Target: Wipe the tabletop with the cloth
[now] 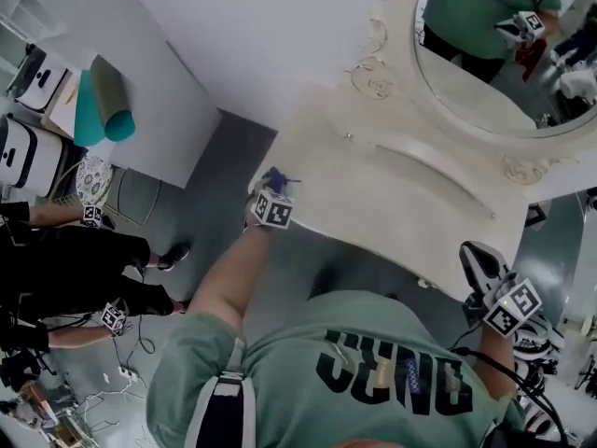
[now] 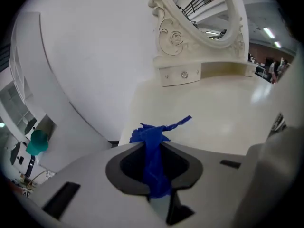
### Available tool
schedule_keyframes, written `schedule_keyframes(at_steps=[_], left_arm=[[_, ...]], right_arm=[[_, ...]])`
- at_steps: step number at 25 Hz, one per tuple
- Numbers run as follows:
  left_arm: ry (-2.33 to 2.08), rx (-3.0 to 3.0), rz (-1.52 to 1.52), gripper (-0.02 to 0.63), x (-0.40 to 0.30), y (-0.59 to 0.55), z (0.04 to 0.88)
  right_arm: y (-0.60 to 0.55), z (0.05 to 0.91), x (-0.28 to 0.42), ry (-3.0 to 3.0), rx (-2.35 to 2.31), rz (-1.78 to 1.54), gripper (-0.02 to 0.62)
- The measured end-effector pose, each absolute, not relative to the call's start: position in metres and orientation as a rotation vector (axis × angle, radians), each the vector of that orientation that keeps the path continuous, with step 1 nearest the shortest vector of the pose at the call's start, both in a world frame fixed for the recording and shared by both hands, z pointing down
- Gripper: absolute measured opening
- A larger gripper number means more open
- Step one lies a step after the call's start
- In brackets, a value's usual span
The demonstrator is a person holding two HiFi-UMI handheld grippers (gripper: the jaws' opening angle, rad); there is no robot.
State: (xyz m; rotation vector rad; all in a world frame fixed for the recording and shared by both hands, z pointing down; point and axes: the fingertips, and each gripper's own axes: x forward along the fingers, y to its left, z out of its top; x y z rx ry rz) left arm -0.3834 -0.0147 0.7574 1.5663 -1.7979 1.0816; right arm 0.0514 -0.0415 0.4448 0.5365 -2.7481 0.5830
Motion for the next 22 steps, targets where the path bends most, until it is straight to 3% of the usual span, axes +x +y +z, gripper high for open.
schedule_keyframes(at_steps=[4,9,22], left_arm=[[-1.797,1.565,1.058,0.078,-0.359,-0.029,0.762],[-1.671,1.713,1.124,0.078,-0.238,-0.058,0.760],[-0.965,2.399,1.295,0.078,0.339,-0.072,0.756]], right_arm=[[-0.043,0.440,0.068,-2.744,0.599,0.578,0.012],[-0.039,0.444,0.143,-2.760,0.715,0.604,0.012],[0.039,0.463,0.496,-2.609,1.193,0.743,0.012]])
